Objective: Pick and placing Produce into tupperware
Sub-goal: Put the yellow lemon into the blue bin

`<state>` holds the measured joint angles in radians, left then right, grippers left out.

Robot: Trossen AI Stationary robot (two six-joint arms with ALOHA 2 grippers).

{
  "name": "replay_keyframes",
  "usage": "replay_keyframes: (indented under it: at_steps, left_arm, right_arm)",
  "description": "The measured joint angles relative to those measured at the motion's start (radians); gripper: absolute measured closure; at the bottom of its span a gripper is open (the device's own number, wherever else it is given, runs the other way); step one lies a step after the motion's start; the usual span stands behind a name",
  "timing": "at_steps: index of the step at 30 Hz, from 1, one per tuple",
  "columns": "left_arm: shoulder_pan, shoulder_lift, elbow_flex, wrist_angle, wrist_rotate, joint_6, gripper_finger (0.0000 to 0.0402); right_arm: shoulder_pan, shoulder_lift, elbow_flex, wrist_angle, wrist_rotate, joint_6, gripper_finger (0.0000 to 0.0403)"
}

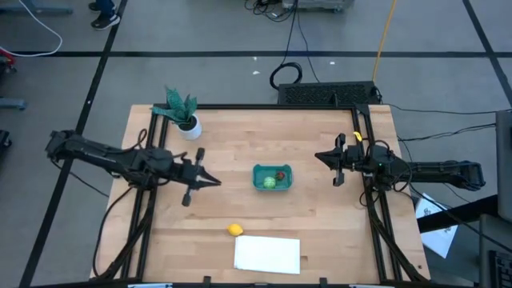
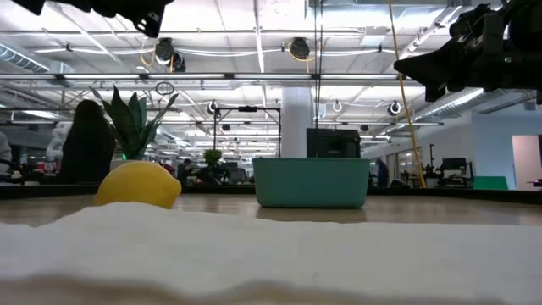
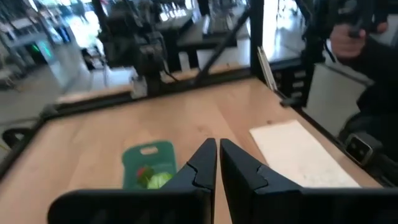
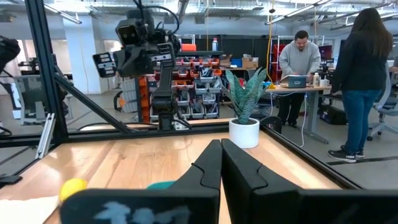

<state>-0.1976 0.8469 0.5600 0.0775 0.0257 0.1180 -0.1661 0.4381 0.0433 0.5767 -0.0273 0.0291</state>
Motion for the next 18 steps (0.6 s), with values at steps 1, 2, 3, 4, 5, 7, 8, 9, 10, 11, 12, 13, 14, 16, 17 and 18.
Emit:
replay_keyframes:
  at_steps: [1, 2, 3, 4, 5, 7, 8, 9, 10, 11, 12, 13, 14, 16, 17, 18]
  left_arm:
    - [-0.005, 0.019, 0.018, -0.023, 0.000, -0.003, 0.0376]
    - [-0.010, 0.039, 0.036, -0.045, 0.000, -0.008, 0.0376]
    - [-0.016, 0.058, 0.057, -0.072, 0.000, -0.009, 0.0376]
    - [-0.021, 0.076, 0.078, -0.098, -0.001, -0.013, 0.0376]
    - [-0.028, 0.095, 0.099, -0.120, -0.001, -0.016, 0.0376]
    - [-0.039, 0.131, 0.136, -0.164, 0.000, -0.021, 0.0376]
    - [-0.044, 0.150, 0.153, -0.181, 0.000, -0.024, 0.0376]
    - [-0.051, 0.168, 0.171, -0.197, 0.000, -0.028, 0.0376]
    - [-0.057, 0.185, 0.187, -0.213, 0.000, -0.036, 0.0376]
    - [-0.063, 0.201, 0.204, -0.228, 0.000, -0.044, 0.0376]
    - [-0.069, 0.219, 0.221, -0.238, 0.002, -0.051, 0.0376]
    - [-0.075, 0.236, 0.236, -0.249, 0.004, -0.062, 0.0376]
    - [-0.079, 0.252, 0.250, -0.264, 0.014, -0.078, 0.0376]
    - [-0.087, 0.290, 0.279, -0.283, 0.040, -0.105, 0.0376]
    - [-0.091, 0.309, 0.294, -0.285, 0.051, -0.116, 0.0376]
    - [-0.097, 0.326, 0.306, -0.285, 0.055, -0.127, 0.0376]
  right_arm:
    - [0.000, 0.000, 0.000, 0.000, 0.000, -0.005, 0.0403]
    - [0.000, 0.000, 0.000, -0.001, 0.000, -0.011, 0.0403]
    - [0.000, 0.000, 0.000, -0.001, 0.000, -0.014, 0.0403]
    - [0.000, 0.000, 0.000, -0.001, 0.000, -0.015, 0.0403]
    - [0.000, 0.000, 0.000, -0.001, 0.000, -0.015, 0.0403]
    - [0.000, 0.000, 0.000, -0.001, 0.000, -0.015, 0.0403]
    - [0.000, 0.000, 0.000, -0.001, 0.000, -0.015, 0.0403]
    - [0.000, 0.000, 0.000, -0.002, 0.000, -0.015, 0.0403]
    - [0.000, 0.000, 0.000, -0.005, 0.000, -0.015, 0.0403]
    - [0.000, 0.000, 0.000, -0.009, 0.000, -0.015, 0.0403]
    - [0.000, 0.000, 0.000, -0.017, 0.000, -0.015, 0.0403]
    - [0.000, 0.000, 0.000, -0.026, 0.000, -0.015, 0.0403]
    - [0.000, 0.000, 0.000, -0.035, 0.000, -0.013, 0.0403]
    - [0.000, 0.000, 0.000, -0.049, 0.000, -0.012, 0.0403]
    - [0.000, 0.001, 0.000, -0.051, 0.001, -0.010, 0.0403]
    - [0.000, 0.001, 0.000, -0.051, 0.000, -0.006, 0.0403]
